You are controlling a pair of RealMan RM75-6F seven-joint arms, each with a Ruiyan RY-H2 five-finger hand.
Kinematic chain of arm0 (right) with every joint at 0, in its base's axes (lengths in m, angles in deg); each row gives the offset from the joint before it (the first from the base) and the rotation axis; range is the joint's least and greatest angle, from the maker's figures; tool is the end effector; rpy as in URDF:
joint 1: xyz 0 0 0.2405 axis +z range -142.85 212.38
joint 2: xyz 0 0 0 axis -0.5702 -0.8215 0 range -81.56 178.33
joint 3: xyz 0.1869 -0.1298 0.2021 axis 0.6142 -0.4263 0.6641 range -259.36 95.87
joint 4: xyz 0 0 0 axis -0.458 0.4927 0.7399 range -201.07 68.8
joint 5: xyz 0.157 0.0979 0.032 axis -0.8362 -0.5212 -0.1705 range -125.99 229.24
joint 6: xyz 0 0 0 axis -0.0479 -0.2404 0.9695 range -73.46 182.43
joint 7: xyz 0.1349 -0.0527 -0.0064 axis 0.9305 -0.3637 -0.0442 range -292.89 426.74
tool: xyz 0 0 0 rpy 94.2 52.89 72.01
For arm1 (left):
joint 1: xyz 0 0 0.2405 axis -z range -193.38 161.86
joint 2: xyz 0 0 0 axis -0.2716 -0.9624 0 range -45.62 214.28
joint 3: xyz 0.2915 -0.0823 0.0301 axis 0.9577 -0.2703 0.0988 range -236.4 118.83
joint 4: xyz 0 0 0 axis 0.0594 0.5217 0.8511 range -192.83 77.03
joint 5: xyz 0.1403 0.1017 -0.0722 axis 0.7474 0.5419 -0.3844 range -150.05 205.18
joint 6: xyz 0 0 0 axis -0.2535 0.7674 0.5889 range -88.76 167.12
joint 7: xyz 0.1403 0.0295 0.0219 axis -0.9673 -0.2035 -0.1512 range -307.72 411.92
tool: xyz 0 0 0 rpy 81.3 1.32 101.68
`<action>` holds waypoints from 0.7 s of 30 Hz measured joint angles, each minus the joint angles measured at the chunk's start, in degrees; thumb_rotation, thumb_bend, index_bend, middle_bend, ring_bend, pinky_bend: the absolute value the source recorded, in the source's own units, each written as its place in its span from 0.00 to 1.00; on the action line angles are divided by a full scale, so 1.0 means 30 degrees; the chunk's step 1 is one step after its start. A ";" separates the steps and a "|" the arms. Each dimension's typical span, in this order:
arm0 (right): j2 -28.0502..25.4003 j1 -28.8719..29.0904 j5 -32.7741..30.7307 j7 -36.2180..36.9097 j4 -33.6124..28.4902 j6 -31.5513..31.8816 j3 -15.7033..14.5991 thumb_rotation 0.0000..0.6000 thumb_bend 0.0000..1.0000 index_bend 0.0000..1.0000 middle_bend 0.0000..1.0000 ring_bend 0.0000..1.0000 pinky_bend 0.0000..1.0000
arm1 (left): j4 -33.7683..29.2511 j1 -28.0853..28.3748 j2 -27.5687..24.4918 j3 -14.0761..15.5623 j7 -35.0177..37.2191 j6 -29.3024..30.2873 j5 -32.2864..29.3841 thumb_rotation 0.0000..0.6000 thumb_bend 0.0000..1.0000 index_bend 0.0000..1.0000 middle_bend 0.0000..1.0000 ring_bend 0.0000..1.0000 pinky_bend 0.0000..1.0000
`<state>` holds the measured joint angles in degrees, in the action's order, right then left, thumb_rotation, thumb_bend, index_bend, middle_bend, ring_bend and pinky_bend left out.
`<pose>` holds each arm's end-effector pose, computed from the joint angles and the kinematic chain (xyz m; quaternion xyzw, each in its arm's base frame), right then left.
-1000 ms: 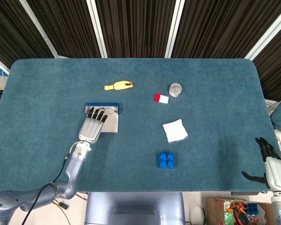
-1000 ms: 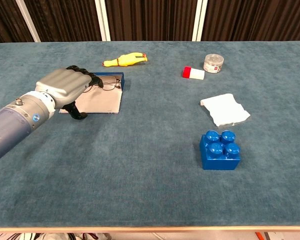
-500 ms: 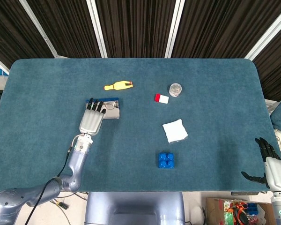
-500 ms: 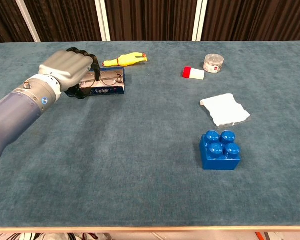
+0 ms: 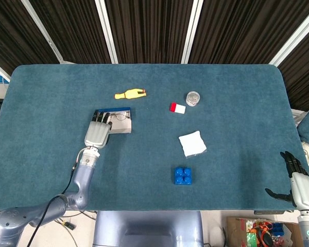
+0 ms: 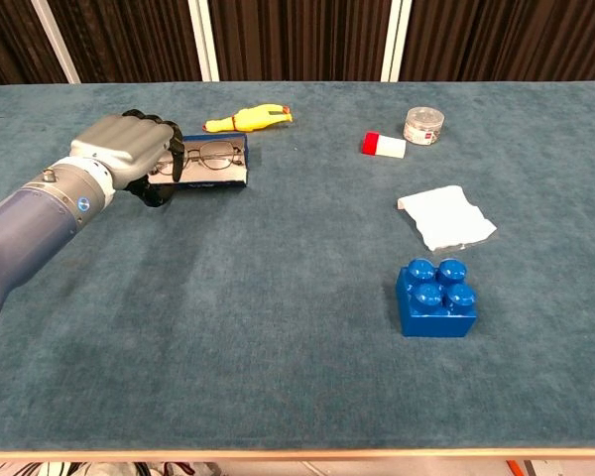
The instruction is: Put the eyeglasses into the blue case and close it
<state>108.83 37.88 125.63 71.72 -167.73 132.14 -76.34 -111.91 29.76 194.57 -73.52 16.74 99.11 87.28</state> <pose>-0.3535 -0.1760 0.2066 0.5021 -0.5187 0.3759 0.5810 -0.1942 0.4102 -0.0671 -0.7156 -0.2798 -0.2958 0.5675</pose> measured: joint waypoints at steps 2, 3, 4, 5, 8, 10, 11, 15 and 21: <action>0.0004 0.0000 -0.0002 0.0005 -0.0007 0.0010 0.0008 1.00 0.08 0.02 0.00 0.06 0.19 | -0.0053 -0.0049 -0.0028 0.0025 0.0144 0.0051 0.0089 1.00 0.40 0.53 0.13 0.06 0.05; 0.0004 -0.0001 0.0004 0.0007 -0.0004 0.0013 0.0007 1.00 0.08 0.02 0.00 0.06 0.19 | -0.0069 -0.0064 -0.0040 0.0028 0.0172 0.0082 0.0118 1.00 0.40 0.54 0.13 0.06 0.05; 0.0002 -0.0002 0.0008 0.0009 -0.0011 0.0011 0.0001 1.00 0.08 0.02 0.00 0.06 0.19 | -0.0074 -0.0079 -0.0053 0.0028 0.0200 0.0140 0.0163 1.00 0.40 0.54 0.13 0.06 0.05; -0.0001 -0.0004 0.0004 0.0013 -0.0016 0.0007 -0.0001 1.00 0.08 0.02 0.00 0.06 0.19 | -0.0072 -0.0094 -0.0061 0.0023 0.0228 0.0187 0.0191 1.00 0.40 0.55 0.13 0.06 0.05; -0.0017 -0.0006 -0.0022 0.0033 -0.0035 -0.0014 -0.0003 1.00 0.08 0.02 0.00 0.06 0.19 | -0.0020 -0.0144 -0.0081 0.0024 0.0271 0.0312 0.0282 1.00 0.40 0.55 0.13 0.06 0.05; -0.0020 -0.0001 -0.0043 0.0030 -0.0035 -0.0028 0.0002 1.00 0.08 0.02 0.00 0.06 0.19 | 0.0050 -0.0173 -0.0087 0.0035 0.0233 0.0338 0.0307 1.00 0.40 0.55 0.13 0.06 0.05; -0.0021 0.0002 -0.0051 0.0028 -0.0037 -0.0043 0.0000 1.00 0.08 0.02 0.00 0.06 0.19 | 0.0062 -0.0178 -0.0087 0.0031 0.0219 0.0329 0.0298 1.00 0.40 0.55 0.13 0.06 0.05; -0.0040 0.0012 -0.0117 0.0002 -0.0064 -0.0090 0.0000 1.00 0.08 0.02 0.00 0.06 0.19 | 0.0085 -0.0191 -0.0096 0.0010 0.0183 0.0233 0.0250 1.00 0.41 0.58 0.14 0.06 0.05; -0.0055 0.0022 -0.0172 0.0010 -0.0090 -0.0107 0.0027 1.00 0.08 0.02 0.00 0.06 0.19 | -0.0419 -0.0400 -0.0334 0.0075 0.0278 0.0190 0.0217 1.00 0.42 0.59 0.14 0.05 0.04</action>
<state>108.67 37.95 125.11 71.75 -168.00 131.82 -76.26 -113.16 28.56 193.57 -73.29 17.57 99.68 87.93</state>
